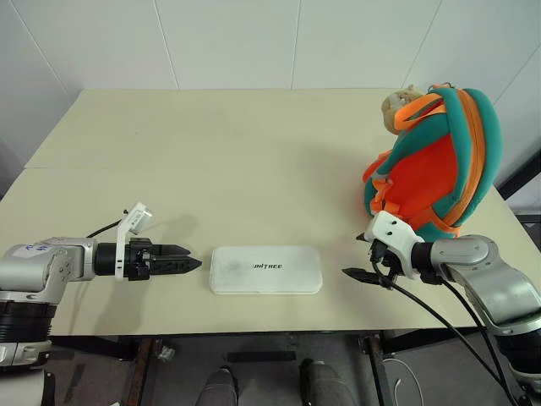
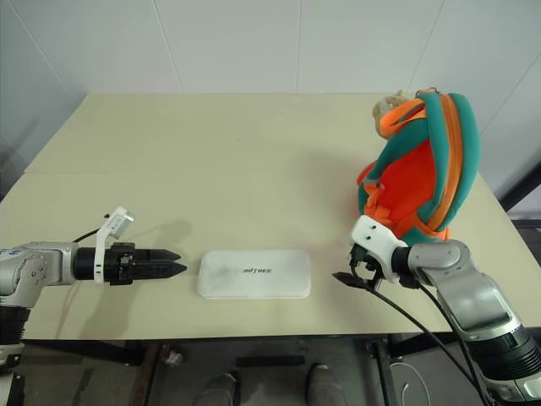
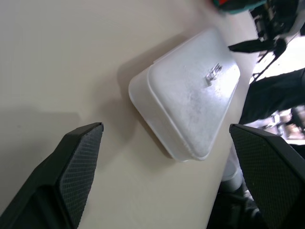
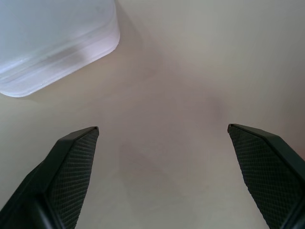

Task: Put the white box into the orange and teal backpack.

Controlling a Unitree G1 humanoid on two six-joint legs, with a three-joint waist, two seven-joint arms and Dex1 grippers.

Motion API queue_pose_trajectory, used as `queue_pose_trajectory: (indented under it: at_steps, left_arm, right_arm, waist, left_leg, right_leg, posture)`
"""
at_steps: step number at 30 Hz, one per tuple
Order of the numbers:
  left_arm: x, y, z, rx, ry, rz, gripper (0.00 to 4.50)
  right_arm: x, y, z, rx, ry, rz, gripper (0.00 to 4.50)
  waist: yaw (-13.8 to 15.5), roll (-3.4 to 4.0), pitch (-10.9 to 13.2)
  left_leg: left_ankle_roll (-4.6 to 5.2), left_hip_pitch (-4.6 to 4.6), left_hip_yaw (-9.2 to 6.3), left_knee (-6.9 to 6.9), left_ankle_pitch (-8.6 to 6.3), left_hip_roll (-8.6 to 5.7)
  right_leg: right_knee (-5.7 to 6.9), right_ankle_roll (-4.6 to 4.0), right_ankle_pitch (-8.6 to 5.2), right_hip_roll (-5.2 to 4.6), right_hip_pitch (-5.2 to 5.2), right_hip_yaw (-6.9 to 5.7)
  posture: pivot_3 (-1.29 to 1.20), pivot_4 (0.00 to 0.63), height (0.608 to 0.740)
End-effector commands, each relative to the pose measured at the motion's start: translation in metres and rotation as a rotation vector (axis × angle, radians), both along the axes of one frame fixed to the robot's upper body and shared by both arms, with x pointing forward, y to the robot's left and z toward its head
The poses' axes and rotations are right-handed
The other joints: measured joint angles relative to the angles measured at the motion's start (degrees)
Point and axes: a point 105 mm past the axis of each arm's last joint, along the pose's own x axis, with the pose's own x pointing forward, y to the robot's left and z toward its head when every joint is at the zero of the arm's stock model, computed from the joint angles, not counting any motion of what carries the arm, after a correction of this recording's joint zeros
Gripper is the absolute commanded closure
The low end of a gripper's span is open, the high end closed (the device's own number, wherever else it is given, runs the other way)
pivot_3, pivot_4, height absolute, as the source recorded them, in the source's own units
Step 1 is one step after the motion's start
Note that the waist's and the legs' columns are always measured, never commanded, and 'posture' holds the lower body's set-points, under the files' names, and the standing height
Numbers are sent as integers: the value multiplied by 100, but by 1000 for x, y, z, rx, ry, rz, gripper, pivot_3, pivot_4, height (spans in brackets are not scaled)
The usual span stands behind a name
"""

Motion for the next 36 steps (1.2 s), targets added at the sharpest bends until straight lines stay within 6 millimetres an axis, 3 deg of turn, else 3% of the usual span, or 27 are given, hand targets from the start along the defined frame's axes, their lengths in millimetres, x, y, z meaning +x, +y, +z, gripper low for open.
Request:
queue_pose_trajectory:
  at_steps: [1,9,13,24,36]
  left_arm:
    - [-1,1,4,-72,135,42,0]
    - [-5,-15,-12,-181,401,53,0]
    - [-2,-19,-18,-209,450,58,0]
    - [11,-41,-31,-274,469,37,0]
    - [10,-60,-43,-224,477,-52,0]
  right_arm:
    - [-2,8,6,23,-36,20,85]
    - [-4,15,1,43,-31,22,85]
    - [-3,20,0,53,-33,23,85]
    - [-2,29,-1,70,-38,31,85]
    - [-5,36,-1,76,-36,57,85]
  waist:
    - [0,0,0]
    - [4,0,0]
    - [-2,0,0]
    - [21,-1,-1]
    - [21,0,-2]
  left_leg:
    - [0,0,0,0,0,0]
    - [0,0,-1,2,0,0]
    - [0,1,-2,3,1,0]
    - [-1,6,-2,16,1,-1]
    - [-1,7,-2,58,0,-3]
  right_leg:
    - [0,0,0,0,0,0]
    - [6,14,7,1,0,0]
    - [8,18,9,1,0,0]
    - [10,18,9,0,11,0]
    - [4,5,9,-2,31,1]
  posture:
    - [0,150,740]
    - [0,150,740]
    - [0,150,740]
    - [0,150,740]
    - [0,150,740]
